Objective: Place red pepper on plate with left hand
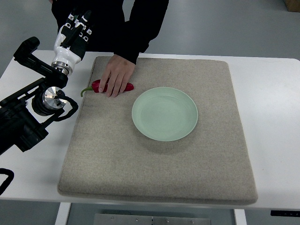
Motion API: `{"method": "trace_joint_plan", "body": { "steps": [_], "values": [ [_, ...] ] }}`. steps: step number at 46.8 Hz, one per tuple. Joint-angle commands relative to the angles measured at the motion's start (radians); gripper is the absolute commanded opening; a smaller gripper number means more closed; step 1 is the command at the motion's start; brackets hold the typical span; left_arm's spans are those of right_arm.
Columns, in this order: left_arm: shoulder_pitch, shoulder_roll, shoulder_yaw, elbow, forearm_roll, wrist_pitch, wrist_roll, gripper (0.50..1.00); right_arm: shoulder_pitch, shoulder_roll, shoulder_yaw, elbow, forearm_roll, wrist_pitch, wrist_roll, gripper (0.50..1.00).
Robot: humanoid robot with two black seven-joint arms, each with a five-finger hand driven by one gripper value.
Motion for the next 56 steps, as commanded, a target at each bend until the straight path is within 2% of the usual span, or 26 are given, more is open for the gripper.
{"method": "trace_joint_plan", "body": {
  "steps": [1,29,45,56],
  "values": [
    [0.003,0.000,-0.005,0.000,0.000,-0.005,-0.001,0.996,0.000,0.000,0.000,0.000,0.000,0.000,0.000,0.928],
    [-0.004,-0.002,-0.002,0.014,0.008,-0.024,0.000,0.994,0.000,0.000,0.000,0.000,0.000,0.000,0.000,0.928],
    [-0.012,-0.002,0.004,0.089,0.392,-0.015,-0.001,0.992,0.000,0.000,0.000,0.000,0.000,0.000,0.000,0.928],
    [-0.015,0.005,-0.002,0.086,0.417,-0.054,0.000,0.994,0.000,0.000,0.000,0.000,0.000,0.000,0.001,0.928]
  ]
}}
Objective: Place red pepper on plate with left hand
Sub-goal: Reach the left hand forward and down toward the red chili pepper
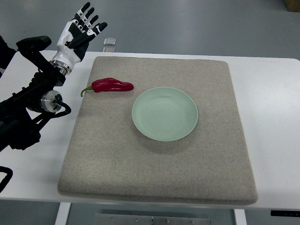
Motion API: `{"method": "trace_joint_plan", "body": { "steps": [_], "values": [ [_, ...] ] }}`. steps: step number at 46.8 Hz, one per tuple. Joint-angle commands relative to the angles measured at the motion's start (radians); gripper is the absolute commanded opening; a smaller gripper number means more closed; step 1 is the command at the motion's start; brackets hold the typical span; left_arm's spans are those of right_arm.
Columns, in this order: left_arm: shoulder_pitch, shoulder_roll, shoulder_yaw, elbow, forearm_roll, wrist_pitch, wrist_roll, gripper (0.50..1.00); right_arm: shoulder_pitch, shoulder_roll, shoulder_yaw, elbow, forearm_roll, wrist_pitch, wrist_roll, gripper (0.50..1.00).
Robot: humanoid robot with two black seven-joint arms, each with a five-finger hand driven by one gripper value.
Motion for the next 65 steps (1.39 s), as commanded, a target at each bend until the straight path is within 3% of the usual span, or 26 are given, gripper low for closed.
{"method": "trace_joint_plan", "body": {
  "steps": [1,12,20,28,41,65],
  "values": [
    [-0.001,0.006,-0.001,0.000,0.000,-0.019,0.000,0.994,0.000,0.000,0.000,0.000,0.000,0.000,0.000,0.928],
    [-0.034,0.027,0.019,0.023,0.110,0.018,0.010,0.990,0.000,0.000,0.000,0.000,0.000,0.000,0.000,0.928],
    [-0.049,0.041,0.019,0.027,0.333,0.119,0.087,0.988,0.000,0.000,0.000,0.000,0.000,0.000,0.000,0.928],
    [-0.078,0.085,0.091,0.025,0.411,0.135,0.165,0.979,0.000,0.000,0.000,0.000,0.000,0.000,0.000,0.928],
    [-0.155,0.135,0.313,0.004,0.500,0.242,0.162,0.975,0.000,0.000,0.000,0.000,0.000,0.000,0.000,0.928],
    [-0.186,0.222,0.440,-0.022,0.838,0.232,0.147,0.981,0.000,0.000,0.000,0.000,0.000,0.000,0.000,0.928]
  ]
}}
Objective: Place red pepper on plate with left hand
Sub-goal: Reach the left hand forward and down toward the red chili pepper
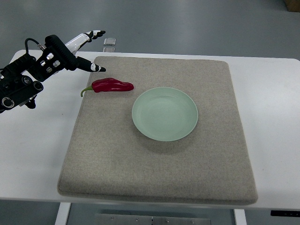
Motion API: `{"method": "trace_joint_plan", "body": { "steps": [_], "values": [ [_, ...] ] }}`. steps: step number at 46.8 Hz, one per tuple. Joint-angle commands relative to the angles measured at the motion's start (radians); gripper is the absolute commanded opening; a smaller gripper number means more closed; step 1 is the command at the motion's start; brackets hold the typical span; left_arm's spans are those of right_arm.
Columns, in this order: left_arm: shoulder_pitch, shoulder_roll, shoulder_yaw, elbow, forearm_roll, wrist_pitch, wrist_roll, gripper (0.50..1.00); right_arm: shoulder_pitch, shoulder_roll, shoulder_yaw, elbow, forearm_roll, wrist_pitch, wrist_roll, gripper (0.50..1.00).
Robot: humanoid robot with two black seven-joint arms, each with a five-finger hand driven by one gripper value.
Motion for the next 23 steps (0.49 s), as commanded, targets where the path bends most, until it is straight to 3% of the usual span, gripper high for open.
{"method": "trace_joint_plan", "body": {
  "steps": [1,23],
  "values": [
    [0.000,0.016,0.000,-0.018,0.078,-0.009,-0.003,0.981,0.000,0.000,0.000,0.000,0.000,0.000,0.000,0.928],
    [-0.023,0.064,0.037,-0.055,0.281,-0.059,-0.037,0.990,0.000,0.000,0.000,0.000,0.000,0.000,0.000,0.928]
  ]
}}
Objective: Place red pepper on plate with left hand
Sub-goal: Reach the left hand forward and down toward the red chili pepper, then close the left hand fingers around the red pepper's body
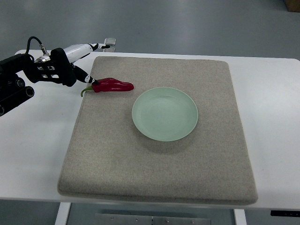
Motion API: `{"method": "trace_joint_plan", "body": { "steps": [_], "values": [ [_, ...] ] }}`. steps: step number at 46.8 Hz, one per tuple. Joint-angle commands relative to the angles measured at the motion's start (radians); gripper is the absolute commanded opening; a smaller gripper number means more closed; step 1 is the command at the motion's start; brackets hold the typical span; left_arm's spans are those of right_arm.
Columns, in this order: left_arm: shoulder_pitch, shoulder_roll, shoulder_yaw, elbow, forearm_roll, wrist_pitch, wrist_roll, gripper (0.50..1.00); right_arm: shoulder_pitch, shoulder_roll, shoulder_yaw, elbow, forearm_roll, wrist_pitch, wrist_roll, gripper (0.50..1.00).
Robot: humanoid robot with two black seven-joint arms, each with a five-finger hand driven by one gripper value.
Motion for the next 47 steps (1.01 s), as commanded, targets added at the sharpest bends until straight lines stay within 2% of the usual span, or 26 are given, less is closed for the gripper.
{"method": "trace_joint_plan", "body": {
  "steps": [1,15,30,47],
  "values": [
    [-0.002,0.000,0.002,0.002,0.002,-0.013,-0.003,0.988,0.000,0.000,0.000,0.000,0.000,0.000,0.000,0.928],
    [-0.002,-0.013,0.008,0.015,0.000,-0.022,0.003,0.984,0.000,0.000,0.000,0.000,0.000,0.000,0.000,0.928],
    [0.008,-0.078,0.008,0.051,-0.002,-0.018,0.011,0.973,0.000,0.000,0.000,0.000,0.000,0.000,0.000,0.928],
    [0.010,-0.138,0.045,0.108,-0.005,-0.005,0.012,0.900,0.000,0.000,0.000,0.000,0.000,0.000,0.000,0.928]
  ]
}}
